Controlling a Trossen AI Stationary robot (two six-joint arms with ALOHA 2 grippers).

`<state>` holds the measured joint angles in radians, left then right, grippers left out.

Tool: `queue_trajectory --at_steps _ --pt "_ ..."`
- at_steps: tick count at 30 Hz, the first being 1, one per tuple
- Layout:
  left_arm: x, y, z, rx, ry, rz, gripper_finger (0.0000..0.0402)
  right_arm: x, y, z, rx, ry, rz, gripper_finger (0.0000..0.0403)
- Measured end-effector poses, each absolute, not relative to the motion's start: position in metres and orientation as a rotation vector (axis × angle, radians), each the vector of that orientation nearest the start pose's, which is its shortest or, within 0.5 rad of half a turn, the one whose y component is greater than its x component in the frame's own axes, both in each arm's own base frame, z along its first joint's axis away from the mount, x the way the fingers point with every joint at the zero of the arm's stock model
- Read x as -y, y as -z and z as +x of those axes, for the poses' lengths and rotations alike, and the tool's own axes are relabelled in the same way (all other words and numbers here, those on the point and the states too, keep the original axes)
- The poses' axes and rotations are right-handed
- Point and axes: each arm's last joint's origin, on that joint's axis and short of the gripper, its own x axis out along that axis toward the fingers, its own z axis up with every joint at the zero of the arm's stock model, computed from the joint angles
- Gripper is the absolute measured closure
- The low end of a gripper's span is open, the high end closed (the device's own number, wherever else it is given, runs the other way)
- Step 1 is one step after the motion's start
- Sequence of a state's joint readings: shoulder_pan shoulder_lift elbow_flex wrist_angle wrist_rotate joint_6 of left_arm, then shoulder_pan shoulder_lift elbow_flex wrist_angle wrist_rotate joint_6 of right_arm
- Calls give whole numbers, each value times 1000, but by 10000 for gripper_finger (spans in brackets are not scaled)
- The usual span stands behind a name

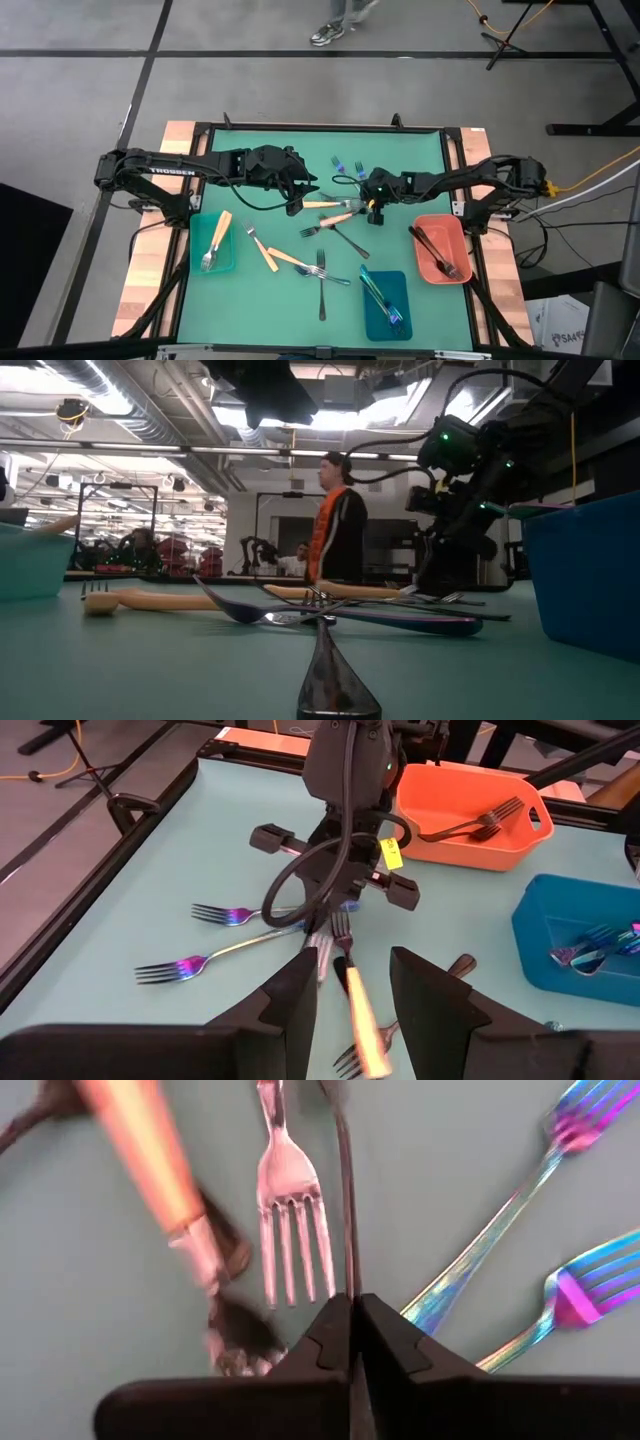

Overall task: Sort silverware by color (type)
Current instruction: Put the black fork into the orange bin

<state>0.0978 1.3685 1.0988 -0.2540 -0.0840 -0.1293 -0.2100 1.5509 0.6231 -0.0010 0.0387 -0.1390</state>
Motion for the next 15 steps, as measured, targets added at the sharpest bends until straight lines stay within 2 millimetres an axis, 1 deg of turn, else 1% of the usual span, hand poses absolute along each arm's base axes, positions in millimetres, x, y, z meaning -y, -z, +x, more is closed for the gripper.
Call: queue_trajectory --at_steps 6,15 --pt "-32 -306 301 -512 -211 -130 280 61 -139 268 -921 251 -91 402" --pt "-32 -306 301 -512 -211 -130 280 61 -139 269 -918 247 -89 399"
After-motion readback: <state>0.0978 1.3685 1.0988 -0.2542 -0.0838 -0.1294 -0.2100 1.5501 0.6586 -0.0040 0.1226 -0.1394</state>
